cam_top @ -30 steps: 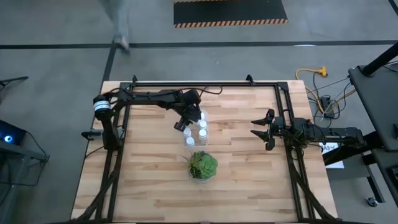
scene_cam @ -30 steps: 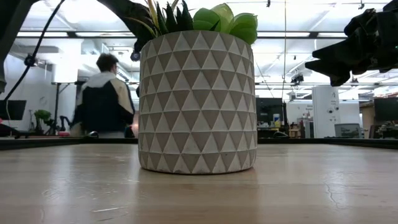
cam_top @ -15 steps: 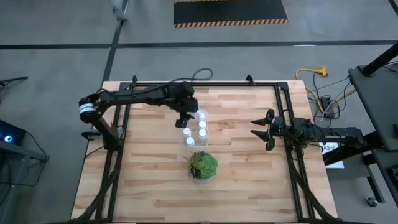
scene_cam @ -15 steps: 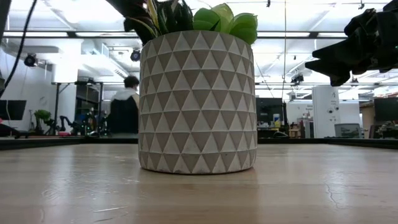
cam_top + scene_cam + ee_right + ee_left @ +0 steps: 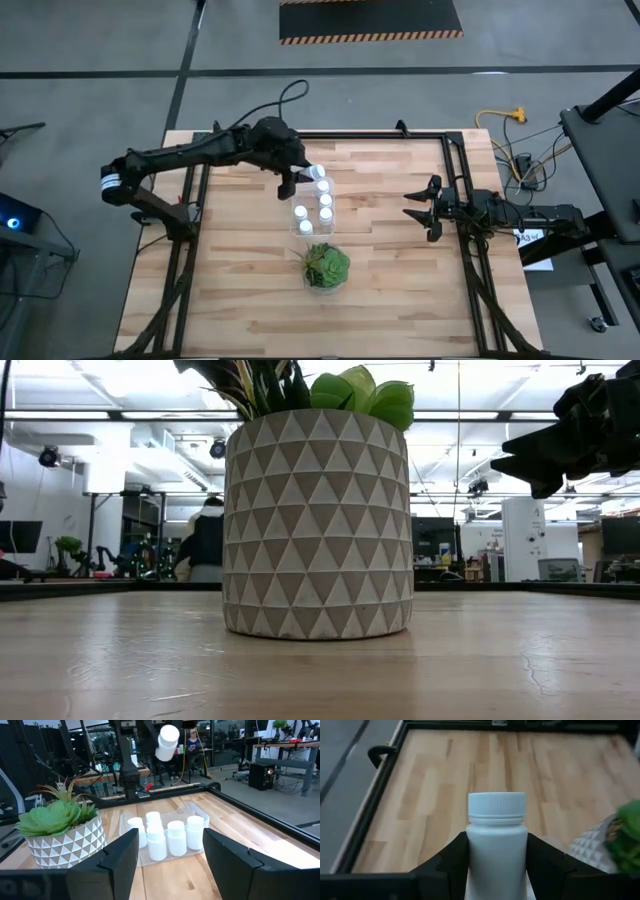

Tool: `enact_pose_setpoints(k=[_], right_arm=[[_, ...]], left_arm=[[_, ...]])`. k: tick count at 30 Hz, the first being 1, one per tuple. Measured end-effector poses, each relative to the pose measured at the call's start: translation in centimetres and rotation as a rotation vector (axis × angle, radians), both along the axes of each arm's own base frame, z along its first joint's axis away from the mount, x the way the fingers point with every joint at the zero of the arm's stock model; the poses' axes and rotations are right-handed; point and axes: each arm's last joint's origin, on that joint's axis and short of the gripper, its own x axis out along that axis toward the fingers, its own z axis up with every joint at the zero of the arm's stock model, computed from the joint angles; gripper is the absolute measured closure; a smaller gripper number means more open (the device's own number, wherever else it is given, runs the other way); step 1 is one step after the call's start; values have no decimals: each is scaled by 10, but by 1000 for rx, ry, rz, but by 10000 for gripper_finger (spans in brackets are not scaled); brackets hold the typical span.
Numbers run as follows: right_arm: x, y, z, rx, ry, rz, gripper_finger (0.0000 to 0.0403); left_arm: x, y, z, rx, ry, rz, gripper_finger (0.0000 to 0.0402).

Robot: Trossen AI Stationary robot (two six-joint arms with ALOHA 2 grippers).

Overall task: Pick and place pill bottles into a basket
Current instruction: Put the white pill bottle into the transparent bin

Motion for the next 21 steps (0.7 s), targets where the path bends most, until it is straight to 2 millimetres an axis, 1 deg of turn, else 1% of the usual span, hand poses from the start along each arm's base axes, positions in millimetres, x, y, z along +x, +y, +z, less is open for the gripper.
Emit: enact_pose_setpoints(k=[5,10,14,18,21], right_arm=[[0,0,1,-10,-8,-4,193],[0,-1,3,-20,-33,-27,193],[-1,-2,7,-31,-72,-87,193],[-1,-3,10,60,-115,-88,193],[-2,-3,17,194,-216,-84,193]], left_arm=[[-3,-3,5,-94,-31,3,254],[-3,-7,6,-224,-45,-61,255],[-3,-11,7,-367,-60,-138,255],[-3,-15,12,-514,-75,-246,255],[-4,-18,15,-618,-75,-318,254]])
